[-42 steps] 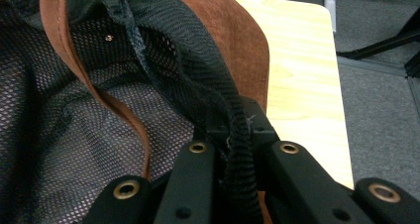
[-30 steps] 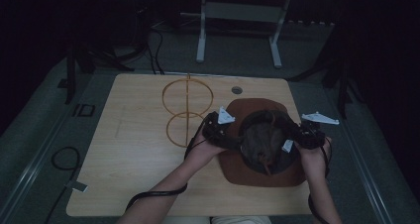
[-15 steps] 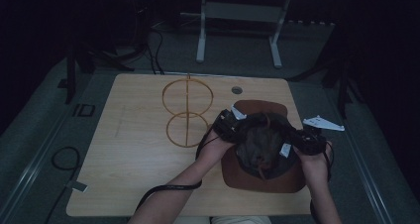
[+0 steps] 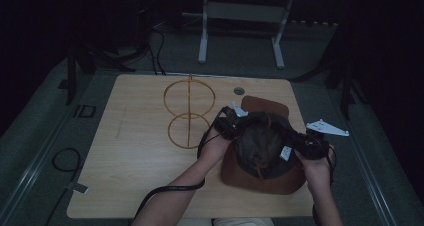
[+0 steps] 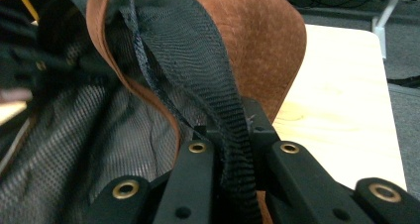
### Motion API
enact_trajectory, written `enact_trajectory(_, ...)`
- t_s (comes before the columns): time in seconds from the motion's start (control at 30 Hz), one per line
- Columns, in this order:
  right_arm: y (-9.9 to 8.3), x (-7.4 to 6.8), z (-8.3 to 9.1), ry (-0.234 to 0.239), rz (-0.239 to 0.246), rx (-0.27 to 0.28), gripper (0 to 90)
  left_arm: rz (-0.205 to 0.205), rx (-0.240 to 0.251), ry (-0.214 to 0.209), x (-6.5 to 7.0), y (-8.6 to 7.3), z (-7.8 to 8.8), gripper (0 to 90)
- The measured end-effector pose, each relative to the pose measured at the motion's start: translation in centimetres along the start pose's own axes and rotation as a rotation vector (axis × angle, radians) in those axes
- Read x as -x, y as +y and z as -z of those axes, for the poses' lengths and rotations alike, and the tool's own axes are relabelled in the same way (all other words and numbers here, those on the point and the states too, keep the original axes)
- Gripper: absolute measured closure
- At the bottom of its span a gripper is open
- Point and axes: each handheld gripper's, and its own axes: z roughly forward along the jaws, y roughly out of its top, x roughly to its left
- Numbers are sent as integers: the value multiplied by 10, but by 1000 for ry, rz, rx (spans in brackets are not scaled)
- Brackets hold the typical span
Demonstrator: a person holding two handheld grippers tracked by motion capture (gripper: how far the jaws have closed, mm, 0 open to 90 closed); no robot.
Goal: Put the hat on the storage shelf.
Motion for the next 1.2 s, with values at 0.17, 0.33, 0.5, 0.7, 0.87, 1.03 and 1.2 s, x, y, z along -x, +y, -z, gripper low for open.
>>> enact_trajectory(0.17,-8,-3,5,47,19,19,758,-11,15,1,-6,1,10,863)
enact_trajectory(0.33,-17,-5,19,130,46,46,529,-45,59,2,-8,2,30,863)
enact_trajectory(0.5,-23,0,39,210,112,88,443,-90,105,-15,-2,1,51,864)
enact_trajectory(0.7,-23,4,53,377,88,122,343,-114,139,-18,1,-6,71,864)
enact_trajectory(0.87,-20,-5,62,450,128,132,279,-113,136,-15,0,-8,74,864)
enact_trajectory(1.03,-14,-5,75,477,142,148,178,-114,156,27,-1,-10,78,864)
enact_trajectory(1.2,-14,15,95,277,178,157,226,-73,171,-5,-14,-15,84,864)
